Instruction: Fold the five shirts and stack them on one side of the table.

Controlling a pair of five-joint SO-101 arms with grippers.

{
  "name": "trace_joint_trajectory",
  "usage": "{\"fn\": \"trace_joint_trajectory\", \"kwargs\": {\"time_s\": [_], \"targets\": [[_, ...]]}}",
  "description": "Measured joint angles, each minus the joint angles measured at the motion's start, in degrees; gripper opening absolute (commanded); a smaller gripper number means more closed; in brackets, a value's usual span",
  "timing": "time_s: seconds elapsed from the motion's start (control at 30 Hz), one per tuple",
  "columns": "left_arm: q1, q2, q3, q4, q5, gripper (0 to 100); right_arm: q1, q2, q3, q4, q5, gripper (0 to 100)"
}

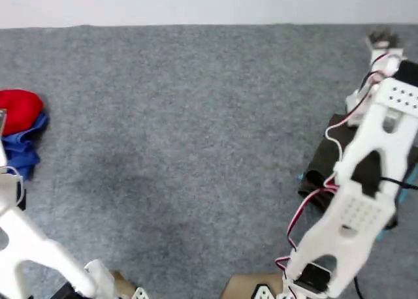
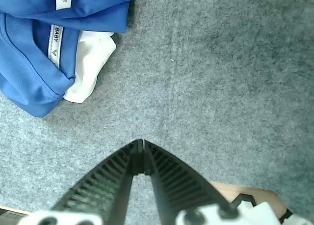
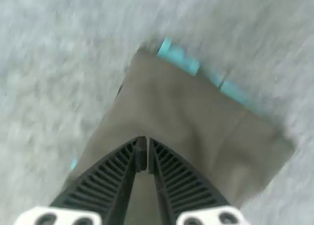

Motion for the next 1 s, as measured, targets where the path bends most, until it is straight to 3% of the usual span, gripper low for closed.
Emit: {"fn": "trace_joint_trajectory", "kwargs": {"time_s": [0.27,0.57,0.73,1.0], "targets": [[0.0,0.0,0.0,0.0,0.0,1,-3.25,-17.05,34.55,-3.52,-2.37,1.0],[0.0,0.0,0.0,0.0,0.0,1,-6.77,-18.11,54.68,-17.14,-4.4,1.0],[0.0,0.0,0.0,0.0,0.0,1,-10.11,-19.52,57.05,-19.08,-5.19,1.0],[0.0,0.0,0.0,0.0,0.0,1,-8.88,-28.04,52.4,-11.6,-4.13,1.0]]}}
